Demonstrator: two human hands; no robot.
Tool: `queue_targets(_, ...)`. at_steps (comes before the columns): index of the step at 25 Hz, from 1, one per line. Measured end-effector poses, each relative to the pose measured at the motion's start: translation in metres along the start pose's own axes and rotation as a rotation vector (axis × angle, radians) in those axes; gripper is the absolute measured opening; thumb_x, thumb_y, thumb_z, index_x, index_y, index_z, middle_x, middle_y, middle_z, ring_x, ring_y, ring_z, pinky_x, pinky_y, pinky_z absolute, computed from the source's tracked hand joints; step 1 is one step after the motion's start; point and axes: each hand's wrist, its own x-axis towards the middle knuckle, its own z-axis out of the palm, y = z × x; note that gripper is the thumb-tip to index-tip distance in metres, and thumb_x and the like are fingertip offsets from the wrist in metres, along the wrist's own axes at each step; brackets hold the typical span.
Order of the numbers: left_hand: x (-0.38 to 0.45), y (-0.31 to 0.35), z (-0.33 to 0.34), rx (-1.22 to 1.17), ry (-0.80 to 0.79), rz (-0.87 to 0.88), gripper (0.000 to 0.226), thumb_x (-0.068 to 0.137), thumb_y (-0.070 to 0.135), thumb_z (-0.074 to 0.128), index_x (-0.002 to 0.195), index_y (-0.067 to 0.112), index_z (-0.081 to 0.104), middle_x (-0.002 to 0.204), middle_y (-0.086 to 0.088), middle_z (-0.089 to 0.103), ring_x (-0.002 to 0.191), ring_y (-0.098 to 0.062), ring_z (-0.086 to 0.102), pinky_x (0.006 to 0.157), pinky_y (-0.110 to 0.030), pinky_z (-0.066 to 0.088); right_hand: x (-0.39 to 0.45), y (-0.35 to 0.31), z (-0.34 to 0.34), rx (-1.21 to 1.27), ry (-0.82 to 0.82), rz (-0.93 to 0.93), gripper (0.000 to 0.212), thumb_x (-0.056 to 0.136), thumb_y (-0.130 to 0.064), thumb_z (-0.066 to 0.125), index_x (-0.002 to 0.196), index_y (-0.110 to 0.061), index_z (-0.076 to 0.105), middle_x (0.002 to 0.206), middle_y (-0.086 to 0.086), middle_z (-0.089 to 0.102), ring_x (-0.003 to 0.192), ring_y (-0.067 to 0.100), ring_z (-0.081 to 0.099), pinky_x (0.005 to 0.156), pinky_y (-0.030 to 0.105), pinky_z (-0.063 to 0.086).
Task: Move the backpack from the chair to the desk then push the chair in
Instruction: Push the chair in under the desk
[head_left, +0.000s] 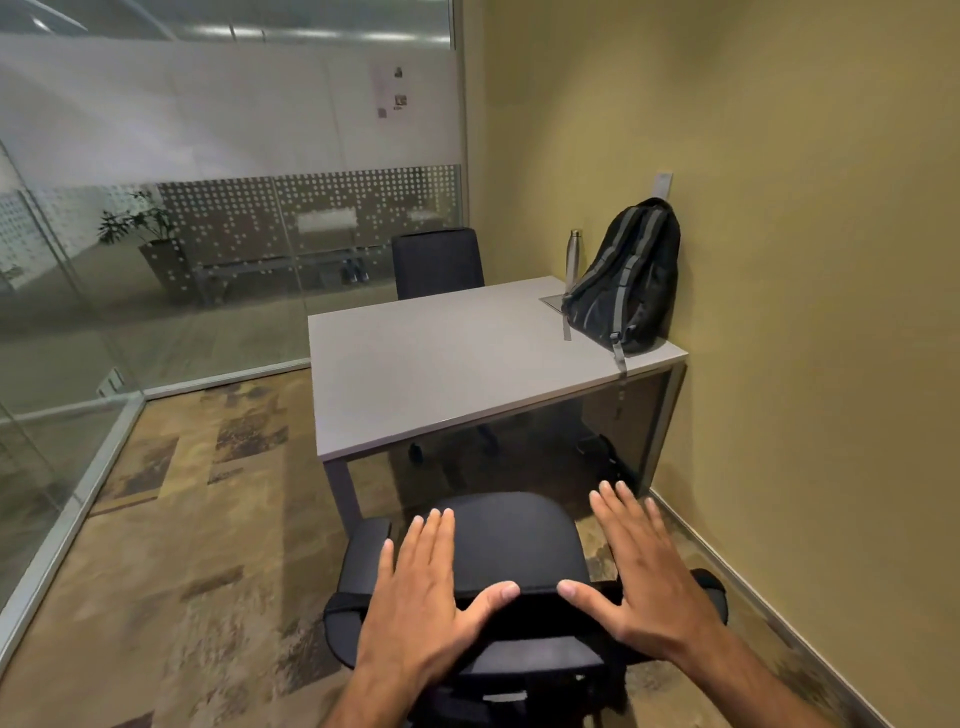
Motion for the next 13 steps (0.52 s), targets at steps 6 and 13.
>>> queue_targets(6,0.057,0.057,0.022,-0.006,0.043,-0.096,0.123,0.068,0.103,0.005,0.162,0.023,-0.003,0.172,0.005,-0.002,0.156,-0.010,-0.009,0.127,-0.042,-0.005,0.056,0.079,-0.008,0.034,0.035,-0.096,0.111,0.080,-0.095,0.027,0.162,-0.020,0.016,0.171,-0.003,0.007,0.154,0.005,-0.013,0.124,0.035,-0.014)
queue_targets(13,0.128,0.098,0.047,0.000,0.040,-0.206,0.124,0.068,0.102,0.004,0.161,0.020,-0.005,0.172,0.000,-0.004,0.156,-0.014,-0.010,0.127,-0.045,-0.004,0.121,0.145,-0.022,0.073,0.167,-0.257,0.097,0.087,-0.082,0.047,0.150,-0.009,0.046,0.160,0.008,0.040,0.154,0.021,0.023,0.126,0.056,0.014)
